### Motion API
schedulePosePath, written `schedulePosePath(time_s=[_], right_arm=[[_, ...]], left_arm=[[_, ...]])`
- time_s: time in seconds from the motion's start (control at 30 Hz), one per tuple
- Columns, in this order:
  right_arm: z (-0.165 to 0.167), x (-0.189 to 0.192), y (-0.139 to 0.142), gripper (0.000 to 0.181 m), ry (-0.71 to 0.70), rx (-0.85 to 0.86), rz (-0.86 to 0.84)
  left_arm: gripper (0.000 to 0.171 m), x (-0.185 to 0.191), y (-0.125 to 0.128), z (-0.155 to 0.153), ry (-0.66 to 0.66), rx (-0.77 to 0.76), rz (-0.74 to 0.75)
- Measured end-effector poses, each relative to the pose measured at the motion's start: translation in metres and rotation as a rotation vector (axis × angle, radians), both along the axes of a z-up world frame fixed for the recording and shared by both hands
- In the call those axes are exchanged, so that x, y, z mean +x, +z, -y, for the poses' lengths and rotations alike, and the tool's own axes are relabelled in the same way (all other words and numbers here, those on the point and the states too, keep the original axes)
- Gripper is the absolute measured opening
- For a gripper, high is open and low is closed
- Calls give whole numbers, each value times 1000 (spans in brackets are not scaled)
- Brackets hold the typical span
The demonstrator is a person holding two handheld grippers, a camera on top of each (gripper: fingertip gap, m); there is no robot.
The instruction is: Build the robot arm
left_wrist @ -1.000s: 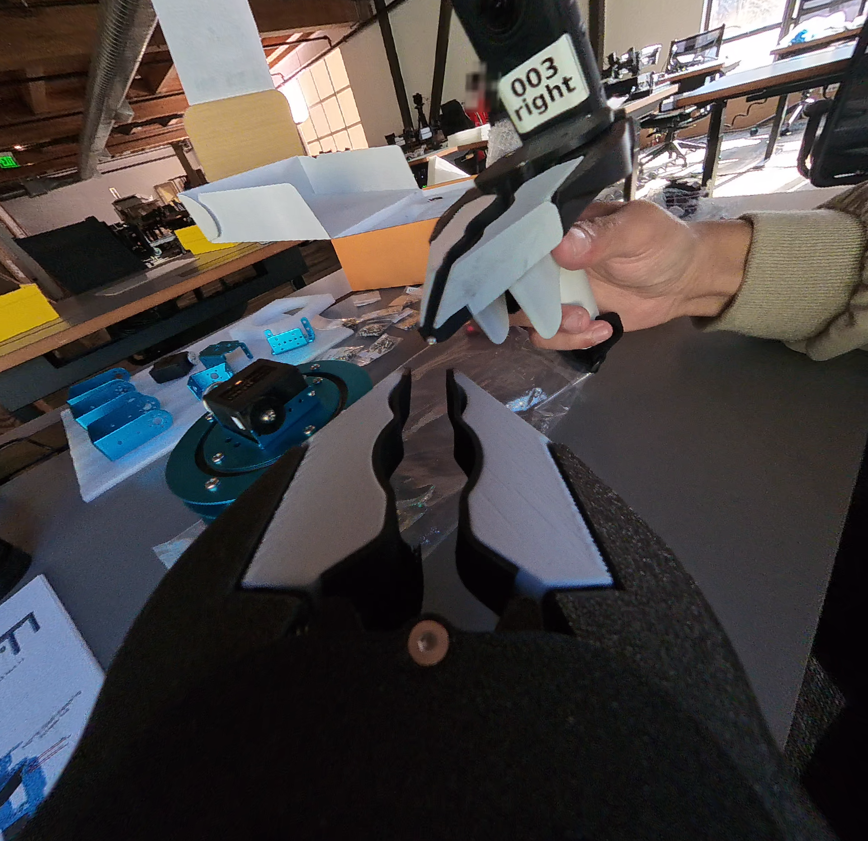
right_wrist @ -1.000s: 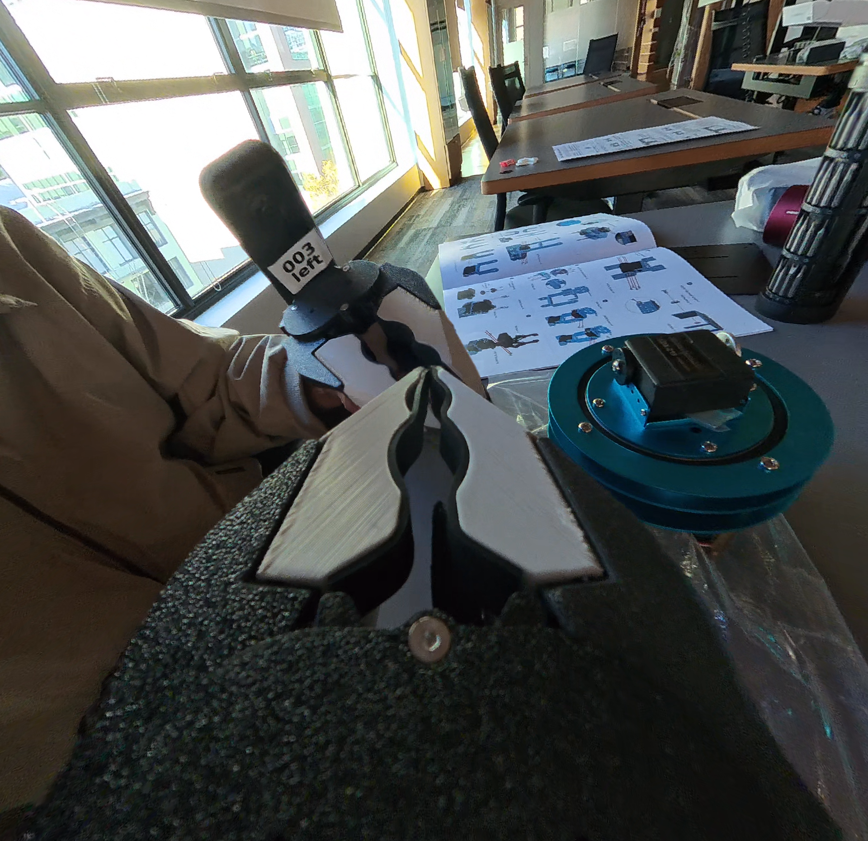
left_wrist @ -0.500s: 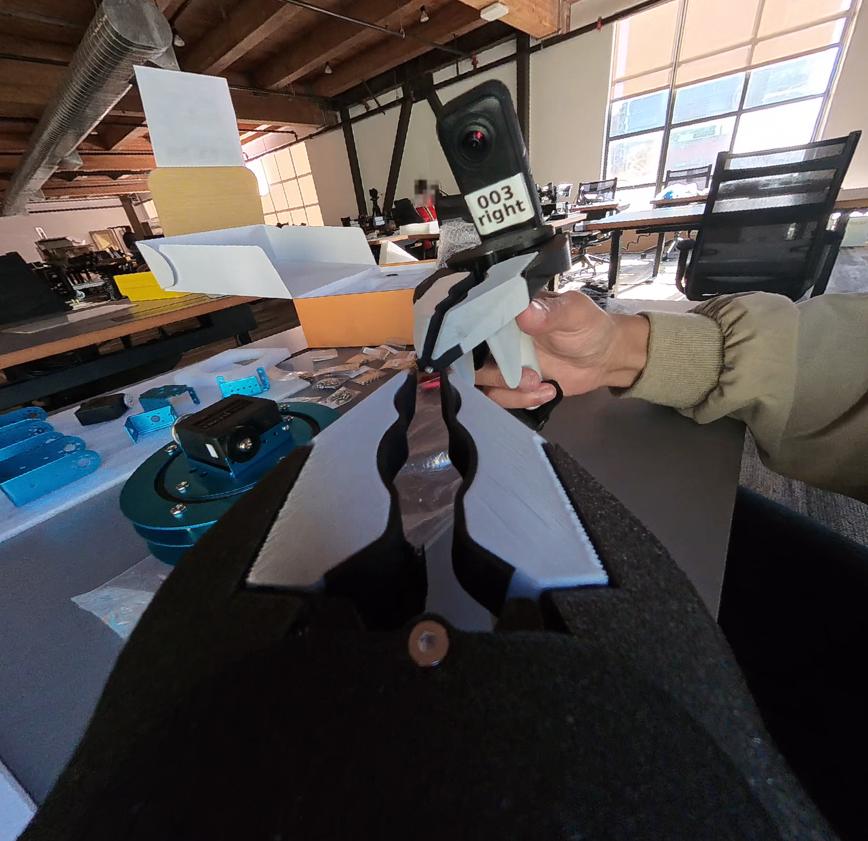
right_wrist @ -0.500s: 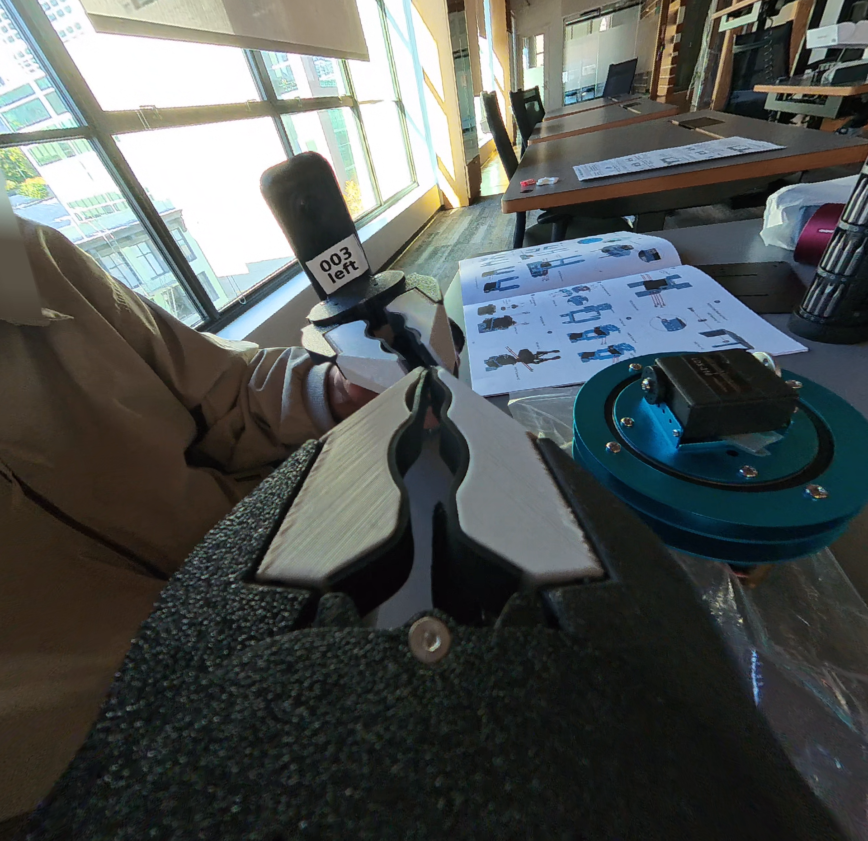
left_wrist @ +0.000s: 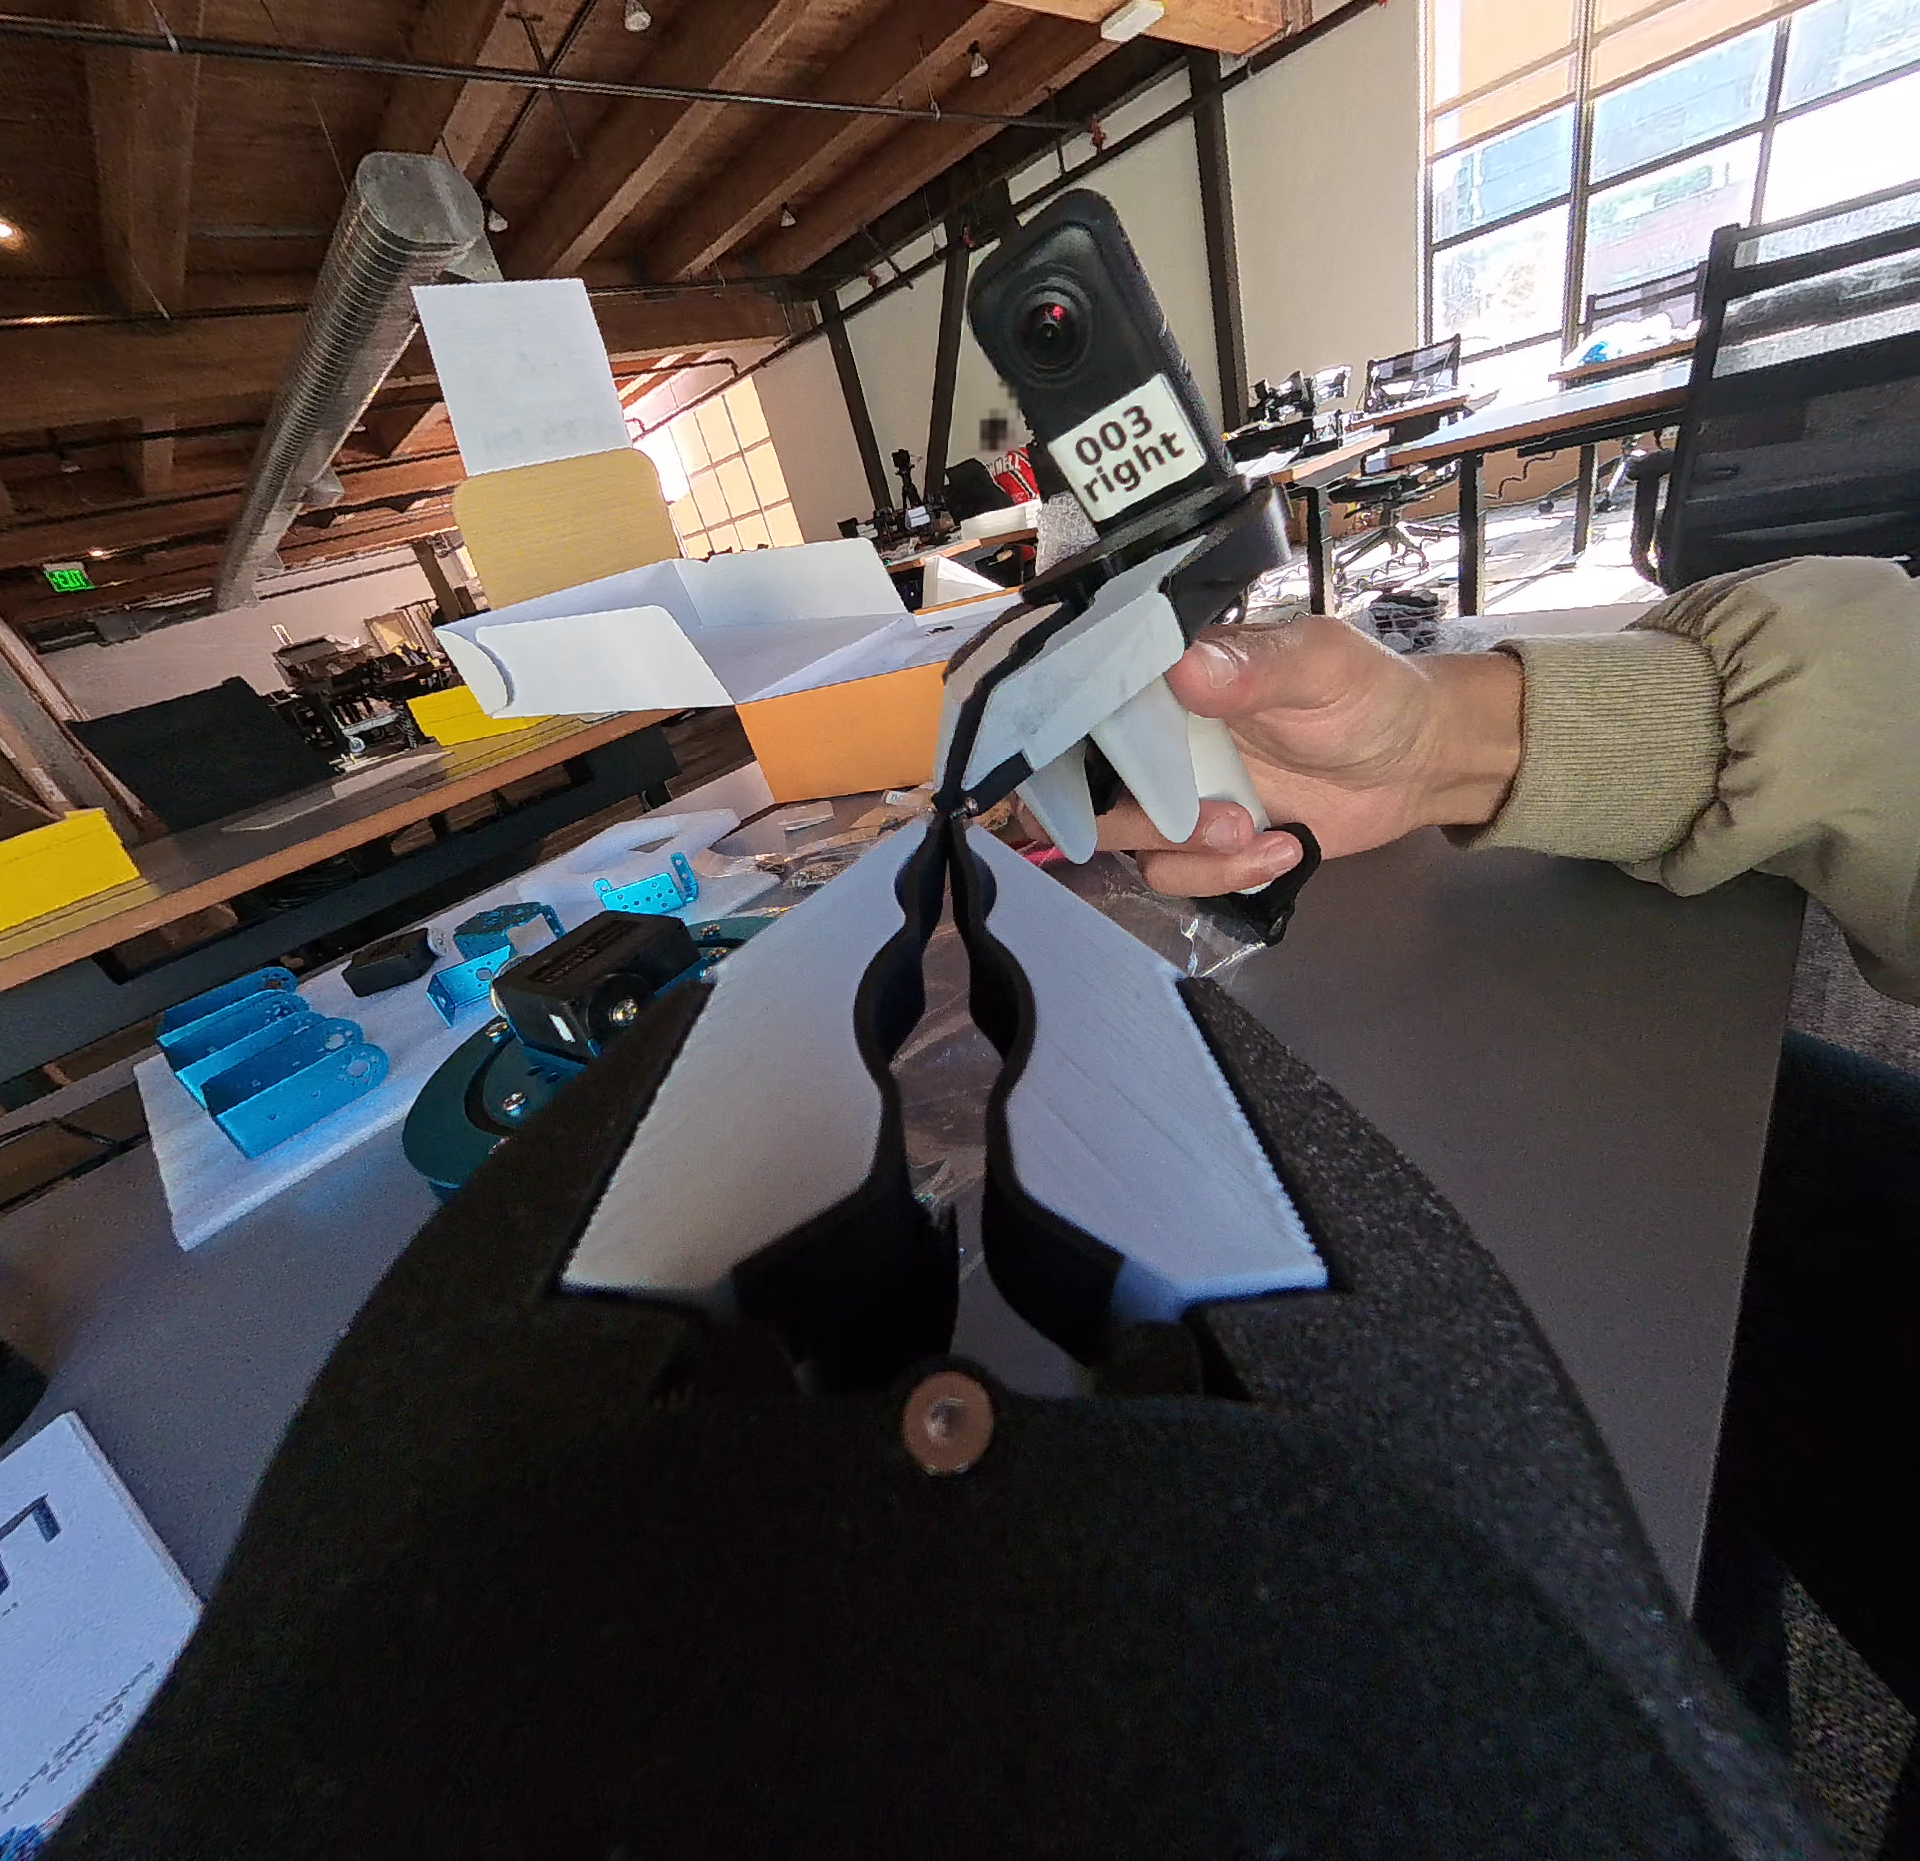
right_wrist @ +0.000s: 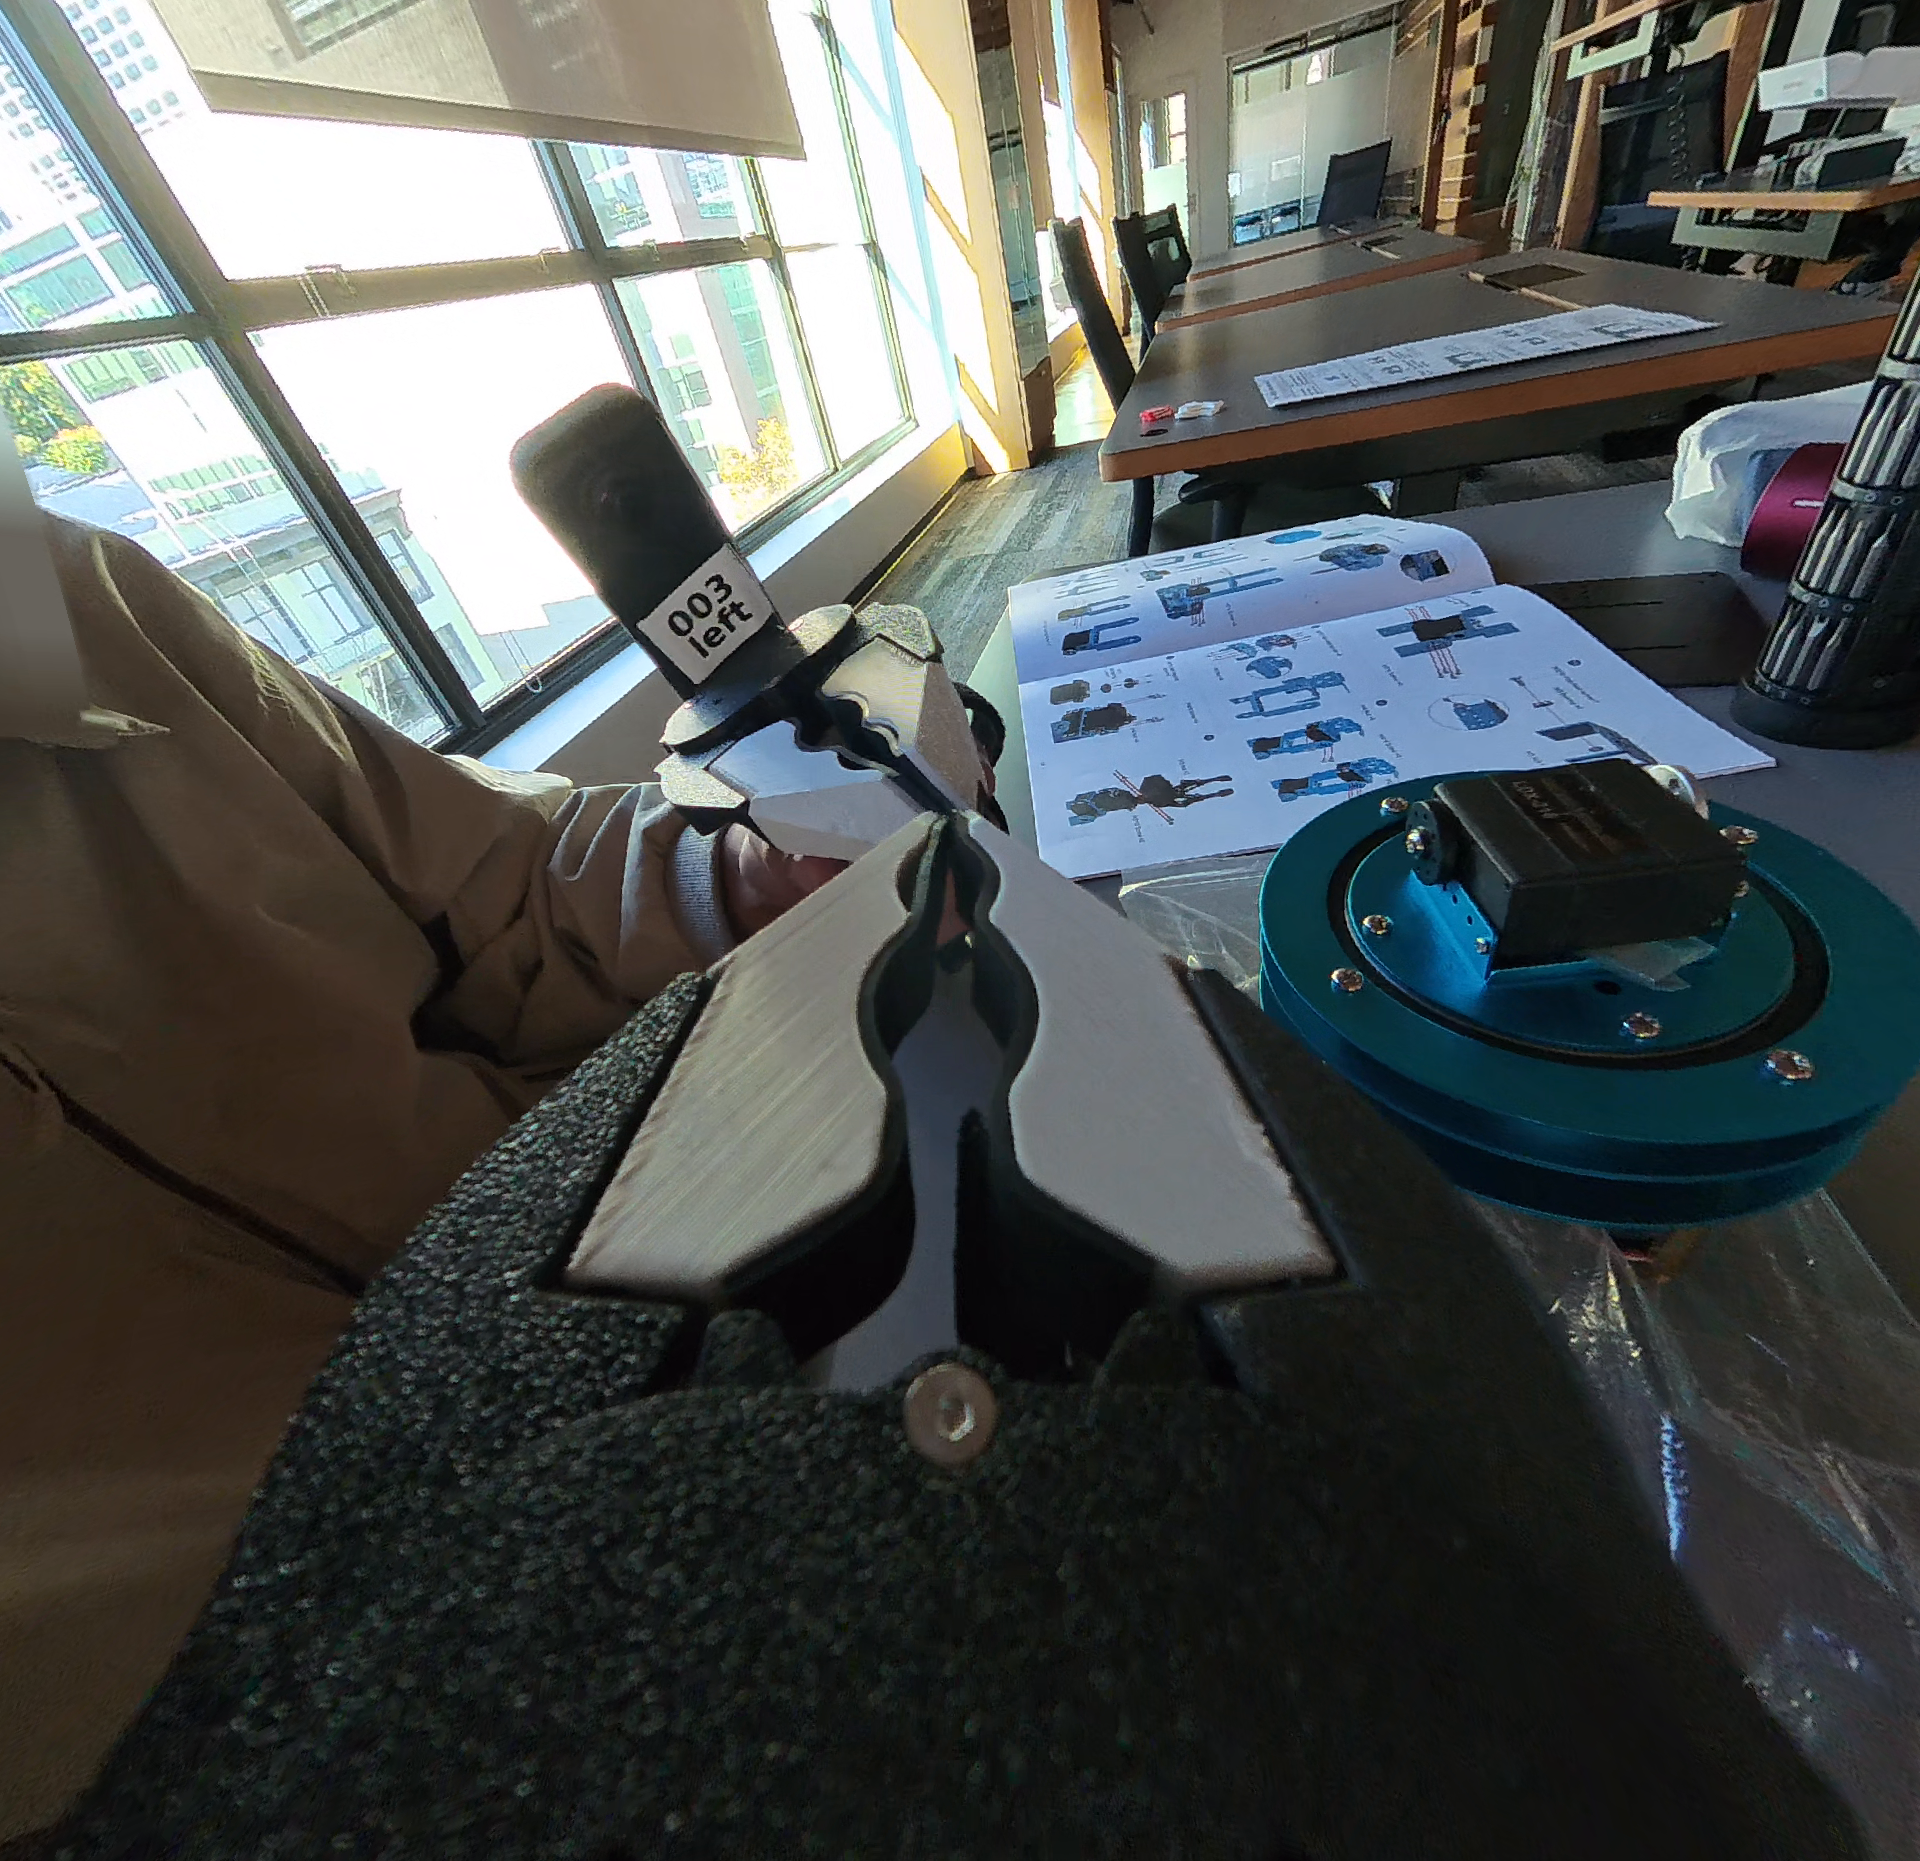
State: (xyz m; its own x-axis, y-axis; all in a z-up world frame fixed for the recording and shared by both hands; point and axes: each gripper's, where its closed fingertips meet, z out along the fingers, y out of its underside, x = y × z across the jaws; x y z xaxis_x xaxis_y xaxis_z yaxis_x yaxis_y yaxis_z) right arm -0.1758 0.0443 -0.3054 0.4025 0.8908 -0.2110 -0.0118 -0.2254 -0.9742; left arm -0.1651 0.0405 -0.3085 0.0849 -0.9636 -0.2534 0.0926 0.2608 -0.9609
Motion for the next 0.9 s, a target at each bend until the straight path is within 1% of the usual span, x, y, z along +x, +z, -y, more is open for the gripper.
schedulePosePath(time_s=[0.13, 0.23, 0.3, 0.4, 0.47, 0.5, 0.53, 0.57, 0.63, 0.67, 0.7, 0.77, 0.83, 0.87, 0.9], right_arm=[[-4, 7, 3, 0, -37, -1, -6], [-7, 22, 14, 0, -94, 18, -38], [-15, 37, 15, 0, -189, 23, -13], [-23, 60, 9, 6, -331, 8, 69], [-22, 73, 0, 9, -419, -14, 148], [-17, 75, -6, 12, -446, -32, 185], [-10, 74, -14, 16, -463, -62, 221], [-3, 70, -25, 18, -473, -93, 262], [12, 59, -49, 22, -487, -127, 355], [18, 54, -58, 22, -494, -125, 395], [22, 50, -65, 22, -504, -123, 429], [28, 46, -76, 22, -517, -134, 473], [31, 38, -80, 22, -499, -129, 480], [32, 35, -79, 21, -494, -119, 474], [32, 34, -79, 20, -495, -119, 469]], left_arm=[[0, 0, -2, -2, 6, 1, -9], [0, 1, -3, -4, 7, -16, -16], [0, 1, -5, -11, 32, -33, -32], [0, 0, -13, -22, 76, -29, -86], [0, -5, -26, -35, 134, -36, -197], [0, -12, -28, -48, 199, -39, -230], [0, -21, -29, -58, 254, -34, -251], [0, -31, -32, -65, 281, -31, -290], [1, -53, -45, -75, 309, -42, -415], [7, -67, -51, -80, 336, -45, -462], [14, -79, -58, -80, 335, -48, -501], [21, -97, -80, -61, 226, -76, -605], [22, -108, -93, -36, 91, -68, -665], [21, -110, -96, -28, 54, -76, -677], [18, -112, -100, -19, 12, -114, -699]])
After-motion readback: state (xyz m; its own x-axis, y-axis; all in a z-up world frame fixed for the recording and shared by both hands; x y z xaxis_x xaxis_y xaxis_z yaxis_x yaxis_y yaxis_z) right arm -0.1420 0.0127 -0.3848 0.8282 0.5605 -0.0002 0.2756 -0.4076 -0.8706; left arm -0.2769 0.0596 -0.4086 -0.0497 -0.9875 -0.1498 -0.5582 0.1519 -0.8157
